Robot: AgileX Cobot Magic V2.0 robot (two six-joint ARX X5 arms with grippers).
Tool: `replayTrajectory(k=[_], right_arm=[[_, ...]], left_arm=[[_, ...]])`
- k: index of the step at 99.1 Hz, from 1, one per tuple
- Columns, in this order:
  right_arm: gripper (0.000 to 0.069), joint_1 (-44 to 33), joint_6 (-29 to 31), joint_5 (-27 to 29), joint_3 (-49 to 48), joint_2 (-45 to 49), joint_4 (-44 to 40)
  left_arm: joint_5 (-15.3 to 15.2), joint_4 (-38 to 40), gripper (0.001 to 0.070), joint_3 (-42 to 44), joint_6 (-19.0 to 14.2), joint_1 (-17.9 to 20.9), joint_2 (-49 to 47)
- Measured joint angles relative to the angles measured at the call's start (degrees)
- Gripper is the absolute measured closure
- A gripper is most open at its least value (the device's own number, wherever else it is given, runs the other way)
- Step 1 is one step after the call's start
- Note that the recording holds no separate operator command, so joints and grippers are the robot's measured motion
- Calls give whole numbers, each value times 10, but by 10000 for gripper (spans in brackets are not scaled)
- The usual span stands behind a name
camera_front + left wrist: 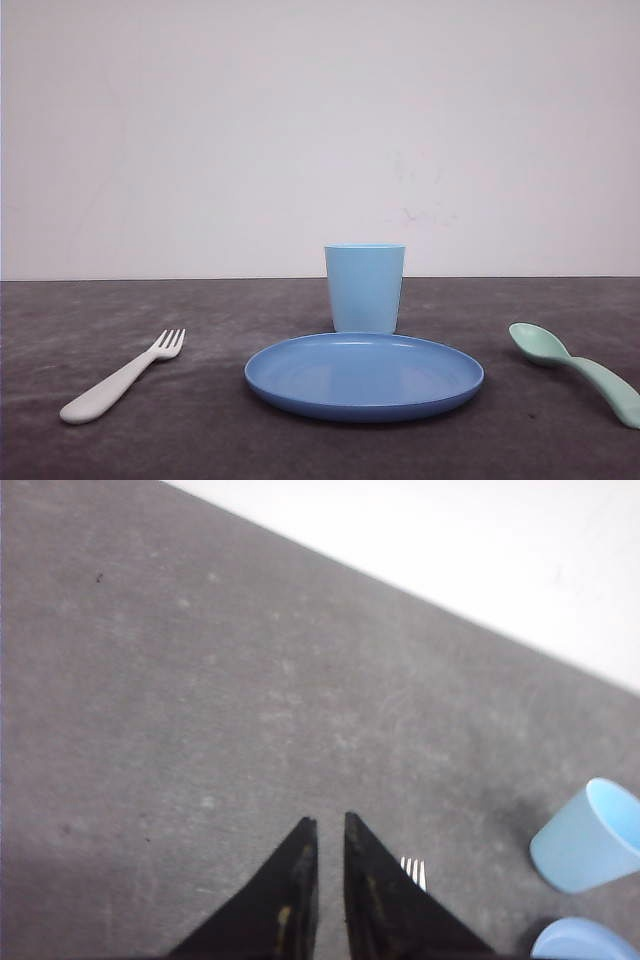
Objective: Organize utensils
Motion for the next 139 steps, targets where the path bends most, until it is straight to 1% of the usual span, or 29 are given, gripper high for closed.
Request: replayTrajectory(k=[12, 18, 28, 37, 42, 47, 54, 59, 63, 69, 85, 92, 108, 116, 121, 139], right_arm=[[688, 1, -82, 0, 83, 71, -56], [688, 1, -109, 0, 107, 87, -61], [688, 2, -130, 0, 125, 96, -60], [686, 6, -140, -3, 126, 96, -62], [652, 11, -142, -4, 126, 96, -64], [564, 16, -144, -4, 126, 96, -64], [425, 19, -144, -4, 126, 97, -64], [372, 22, -144, -4, 126, 97, -64], [351, 23, -144, -4, 126, 96, -64], [336, 25, -144, -4, 126, 96, -64], [327, 28, -144, -15, 126, 97, -64], [327, 29, -144, -15, 126, 101, -64], [327, 38, -144, -15, 126, 110, -64], [327, 44, -144, -15, 126, 113, -64], [327, 47, -144, -15, 126, 115, -64], [327, 56, -144, -15, 126, 121, -66]], left_arm=[[0, -56, 686, 91, 51, -2, 83], [0, -71, 687, 123, 71, -7, 113], [1, -74, 686, 148, 101, -18, 138], [1, -78, 681, 151, 118, -27, 144], [1, -82, 664, 151, 123, -31, 145], [1, -82, 607, 151, 127, -34, 144], [1, -82, 456, 151, 132, -38, 144], [1, -82, 358, 151, 134, -41, 144], [1, -82, 314, 151, 136, -45, 144], [1, -84, 290, 151, 136, -52, 145], [1, -95, 282, 151, 119, -90, 167], [1, -96, 281, 151, 104, -115, 189], [-2, -96, 281, 151, 56, -185, 254], [-18, -96, 281, 151, 38, -220, 292], [-33, -96, 281, 151, 28, -240, 317], [-82, -83, 281, 151, 2, -301, 410]])
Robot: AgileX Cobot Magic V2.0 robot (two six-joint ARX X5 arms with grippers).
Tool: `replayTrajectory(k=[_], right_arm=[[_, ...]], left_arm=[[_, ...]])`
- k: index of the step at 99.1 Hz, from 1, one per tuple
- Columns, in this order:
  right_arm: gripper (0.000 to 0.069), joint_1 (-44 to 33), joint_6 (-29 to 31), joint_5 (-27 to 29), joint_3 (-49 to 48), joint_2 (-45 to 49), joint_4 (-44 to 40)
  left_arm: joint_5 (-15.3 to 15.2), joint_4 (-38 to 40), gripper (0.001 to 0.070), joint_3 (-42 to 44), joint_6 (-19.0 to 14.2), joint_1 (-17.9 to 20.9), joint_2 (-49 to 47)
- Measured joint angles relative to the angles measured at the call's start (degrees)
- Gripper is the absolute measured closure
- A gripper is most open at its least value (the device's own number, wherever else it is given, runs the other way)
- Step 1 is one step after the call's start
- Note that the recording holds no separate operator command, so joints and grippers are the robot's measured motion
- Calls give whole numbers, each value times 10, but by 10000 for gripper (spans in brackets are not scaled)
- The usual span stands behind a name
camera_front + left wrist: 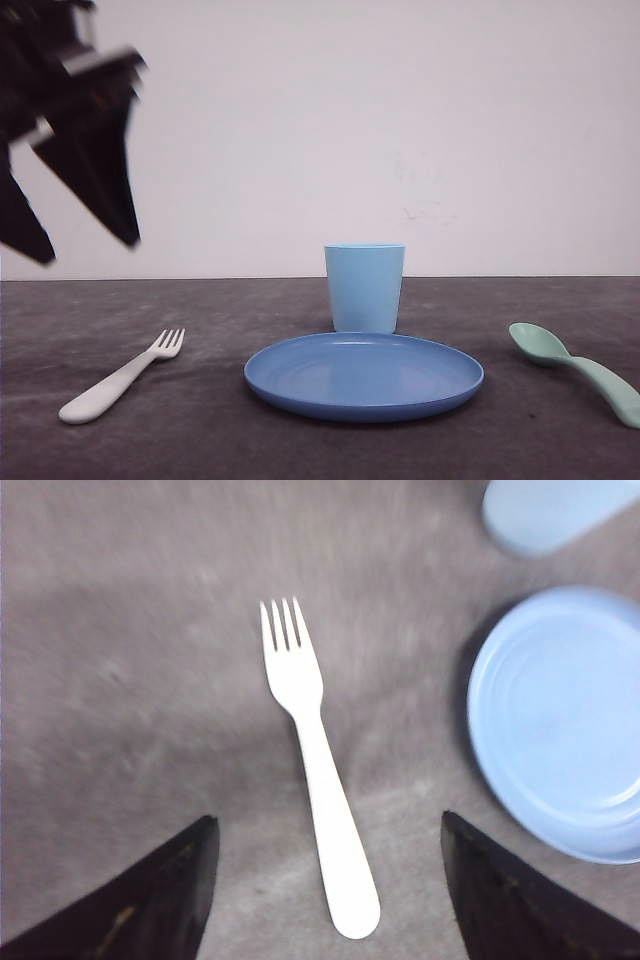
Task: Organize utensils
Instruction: 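Lower the left gripper onto the white fork and close on its handle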
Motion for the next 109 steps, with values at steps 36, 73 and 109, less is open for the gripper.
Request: replayTrajectory(k=[36, 73, 109], right_arm=[[327, 7, 0, 0, 0, 2, -3], [327, 7, 0, 0, 0, 2, -4], [327, 7, 0, 0, 0, 2, -4]], left_arm=[[-36, 68, 281, 0, -26, -30, 109], [-38, 97, 281, 7, -38, -30, 172], [-51, 102, 371, 10, -50, -30, 202]])
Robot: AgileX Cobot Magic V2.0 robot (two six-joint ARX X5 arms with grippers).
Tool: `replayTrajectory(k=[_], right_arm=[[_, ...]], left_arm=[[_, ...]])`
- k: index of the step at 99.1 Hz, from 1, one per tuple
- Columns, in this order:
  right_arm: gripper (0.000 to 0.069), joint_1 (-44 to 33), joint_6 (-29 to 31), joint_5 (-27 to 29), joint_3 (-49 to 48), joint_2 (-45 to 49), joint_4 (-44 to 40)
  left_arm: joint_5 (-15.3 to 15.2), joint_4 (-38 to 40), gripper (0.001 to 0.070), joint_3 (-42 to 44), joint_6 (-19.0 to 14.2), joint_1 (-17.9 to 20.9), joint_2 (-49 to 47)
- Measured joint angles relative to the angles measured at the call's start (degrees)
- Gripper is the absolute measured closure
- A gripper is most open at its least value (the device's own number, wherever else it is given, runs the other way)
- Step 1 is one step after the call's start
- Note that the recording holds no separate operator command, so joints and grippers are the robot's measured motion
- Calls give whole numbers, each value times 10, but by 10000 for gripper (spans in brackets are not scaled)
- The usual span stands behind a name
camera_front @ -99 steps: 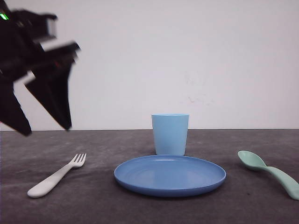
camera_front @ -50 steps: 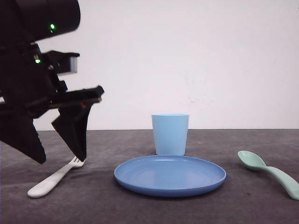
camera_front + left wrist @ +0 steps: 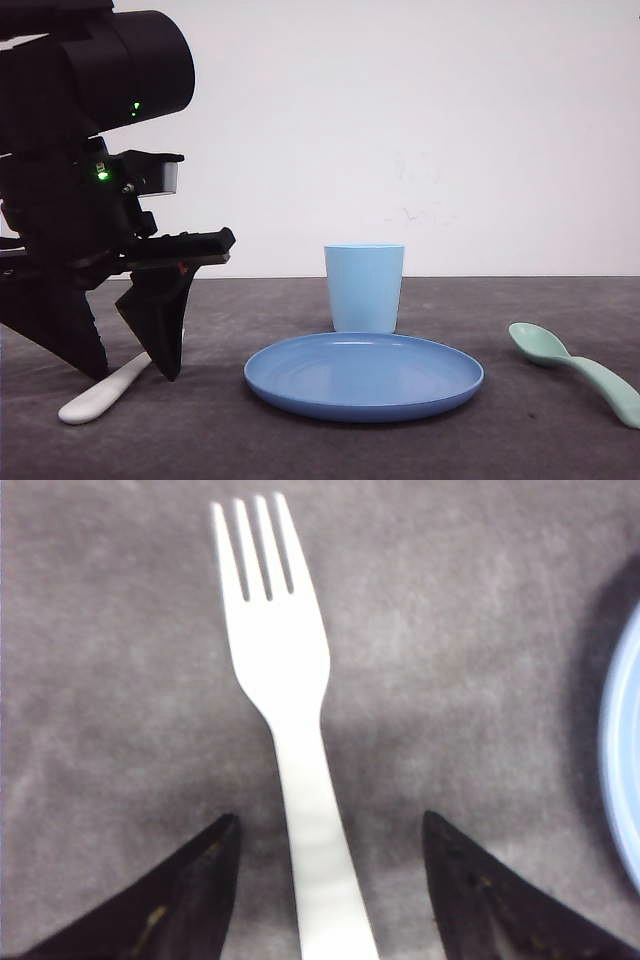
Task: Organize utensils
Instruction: 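Lower the left gripper onto the white fork and close on its handle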
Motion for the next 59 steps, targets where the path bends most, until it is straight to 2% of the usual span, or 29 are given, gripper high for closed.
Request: replayTrajectory(k=[28, 38, 59], right_arm=[[327, 0, 0, 0, 0, 0, 0], [327, 0, 0, 0, 0, 0, 0], [327, 0, 0, 0, 0, 0, -3]], left_arm=[[-2, 0, 616, 0, -3, 0, 0], [-5, 0, 639, 0, -3, 0, 0], [-43, -1, 654, 0, -3, -8, -2]])
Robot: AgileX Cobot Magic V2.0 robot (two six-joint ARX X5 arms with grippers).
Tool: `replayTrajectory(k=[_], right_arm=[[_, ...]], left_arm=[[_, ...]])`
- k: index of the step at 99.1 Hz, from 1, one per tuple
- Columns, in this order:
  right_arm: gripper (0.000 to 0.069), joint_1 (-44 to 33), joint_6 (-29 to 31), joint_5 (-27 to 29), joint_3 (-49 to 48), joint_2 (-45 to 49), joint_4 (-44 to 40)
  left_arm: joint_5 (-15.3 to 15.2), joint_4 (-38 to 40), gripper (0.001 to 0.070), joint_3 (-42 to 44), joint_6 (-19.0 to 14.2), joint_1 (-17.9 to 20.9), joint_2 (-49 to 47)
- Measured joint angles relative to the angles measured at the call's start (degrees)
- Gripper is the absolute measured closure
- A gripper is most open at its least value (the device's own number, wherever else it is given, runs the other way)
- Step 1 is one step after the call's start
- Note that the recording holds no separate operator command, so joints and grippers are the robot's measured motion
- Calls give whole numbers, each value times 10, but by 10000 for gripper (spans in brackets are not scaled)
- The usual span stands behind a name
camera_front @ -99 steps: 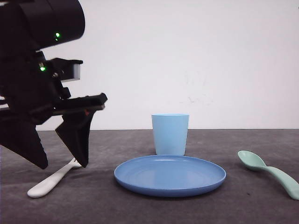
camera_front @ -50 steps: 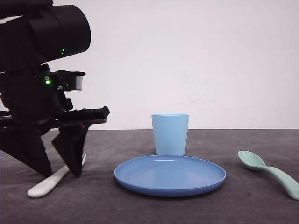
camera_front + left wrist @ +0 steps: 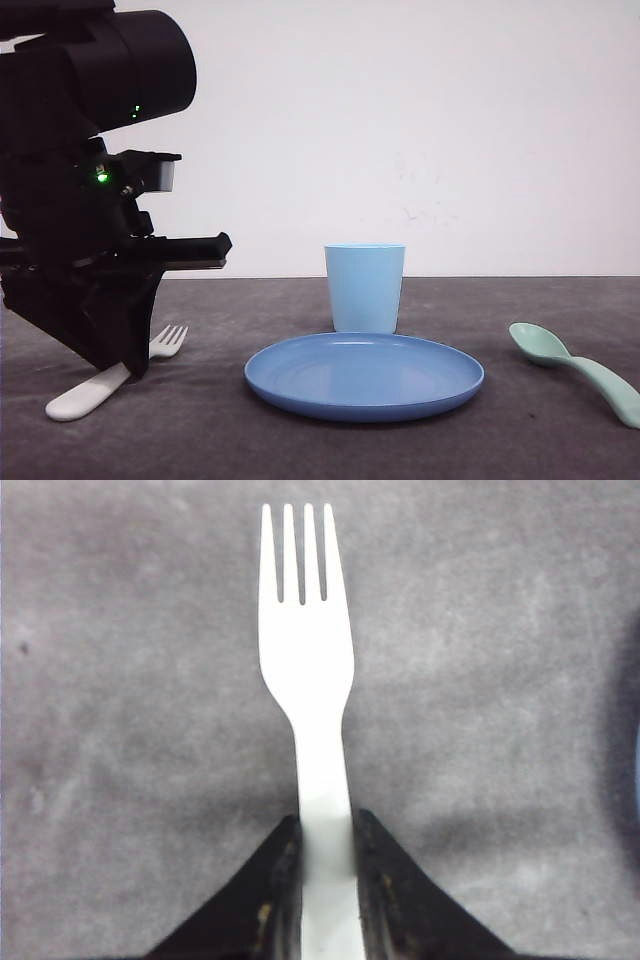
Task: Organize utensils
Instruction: 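Lower the left gripper onto the white fork and close on its handle, then lift the white fork with the left gripper over the blue cup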
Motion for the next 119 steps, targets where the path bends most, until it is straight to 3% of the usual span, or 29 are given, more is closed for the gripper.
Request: replayTrajectory(k=[14, 25, 43, 59, 87, 107, 119], right_arm=[[327, 0, 0, 0, 0, 0, -1], [327, 0, 0, 0, 0, 0, -1], [327, 0, 0, 2, 0, 0, -1], [327, 0, 0, 3, 0, 0, -1], [327, 0, 0, 17, 0, 2, 3], [327, 0, 0, 17, 0, 19, 12], [327, 0, 0, 17, 0, 33, 24]], left_arm=[[-30, 15, 654, 0, 0, -12, -34], [-35, 58, 654, 0, 1, -20, -76], [-45, 172, 654, 0, 15, -41, -124], [-63, 296, 654, 0, 55, -59, -127], [-65, 526, 654, 0, 134, -66, -61], [-64, 643, 654, 0, 153, -66, 19], [-61, 666, 654, 24, 159, -66, 64]])
